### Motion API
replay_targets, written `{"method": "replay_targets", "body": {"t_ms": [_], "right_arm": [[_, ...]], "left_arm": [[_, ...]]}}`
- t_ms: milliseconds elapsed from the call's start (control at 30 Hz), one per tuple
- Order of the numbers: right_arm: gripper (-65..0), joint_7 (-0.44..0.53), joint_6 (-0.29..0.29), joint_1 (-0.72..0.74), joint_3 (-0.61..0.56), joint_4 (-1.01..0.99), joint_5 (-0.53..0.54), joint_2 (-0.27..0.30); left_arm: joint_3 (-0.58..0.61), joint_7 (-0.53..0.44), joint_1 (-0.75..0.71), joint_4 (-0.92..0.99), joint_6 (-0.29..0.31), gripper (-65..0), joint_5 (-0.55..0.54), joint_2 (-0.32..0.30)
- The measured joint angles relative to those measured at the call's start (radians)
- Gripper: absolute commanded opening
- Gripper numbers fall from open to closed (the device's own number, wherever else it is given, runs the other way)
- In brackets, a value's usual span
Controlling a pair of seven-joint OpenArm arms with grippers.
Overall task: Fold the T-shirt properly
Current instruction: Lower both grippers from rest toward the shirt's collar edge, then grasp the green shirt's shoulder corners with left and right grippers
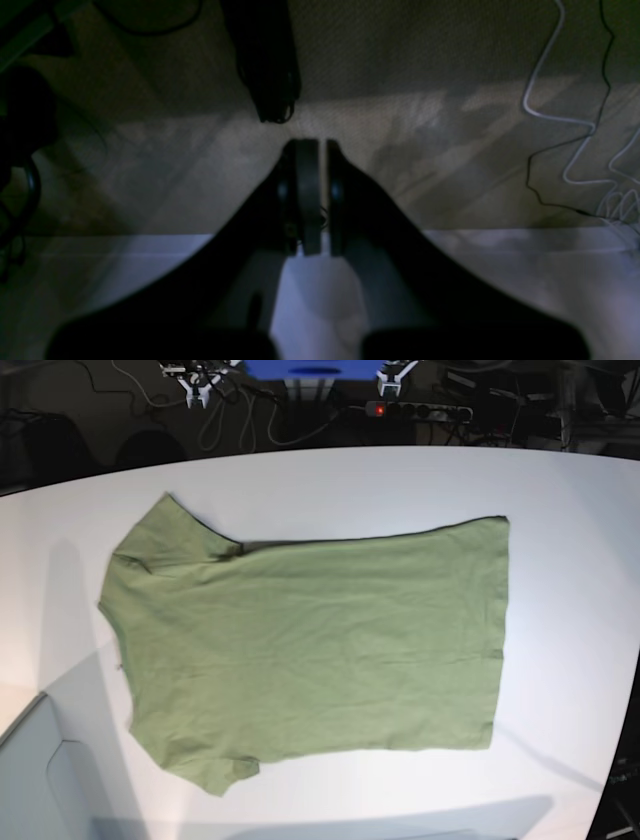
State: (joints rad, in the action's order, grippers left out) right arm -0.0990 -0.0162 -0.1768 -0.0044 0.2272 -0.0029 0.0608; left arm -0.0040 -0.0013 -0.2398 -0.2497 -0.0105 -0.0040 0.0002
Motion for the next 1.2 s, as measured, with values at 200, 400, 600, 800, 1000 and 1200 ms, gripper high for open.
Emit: {"method": "replay_targets", "body": {"t_ms": [200, 400, 600, 800, 1000, 1200], "right_arm": [[-64.9, -0.019, 0.011, -0.225, -0.003, 0.373, -0.002, 0.025], [-64.9, -0.017, 0.015, -0.484, -0.002, 0.784, 0.0, 0.074], [-64.8, -0.145, 0.012, -0.665, 0.006, 1.149, -0.004, 0.158], [-64.6, -0.238, 0.015, -0.766, 0.024, 1.431, 0.0, 0.214], [-64.4, -0.301, 0.014, -0.829, 0.124, 1.661, -0.002, 0.216], [-54.8, -0.415, 0.114, -0.827, 0.212, 1.832, -0.004, 0.205]], "left_arm": [[-0.003, 0.001, -0.177, -0.269, 0.002, -64.9, -0.001, -0.024], [-0.003, 0.008, -0.39, -0.59, 0.006, -64.9, -0.003, -0.056], [-0.003, 0.019, -0.589, -0.951, 0.009, -64.9, -0.001, -0.078], [-0.072, 0.024, -0.779, -1.305, 0.011, -64.6, -0.003, -0.074], [-0.151, 0.023, -0.84, -1.558, 0.014, -64.5, -0.001, -0.075], [-0.243, 0.031, -0.847, -1.69, 0.015, -51.8, -0.166, -0.075]]}}
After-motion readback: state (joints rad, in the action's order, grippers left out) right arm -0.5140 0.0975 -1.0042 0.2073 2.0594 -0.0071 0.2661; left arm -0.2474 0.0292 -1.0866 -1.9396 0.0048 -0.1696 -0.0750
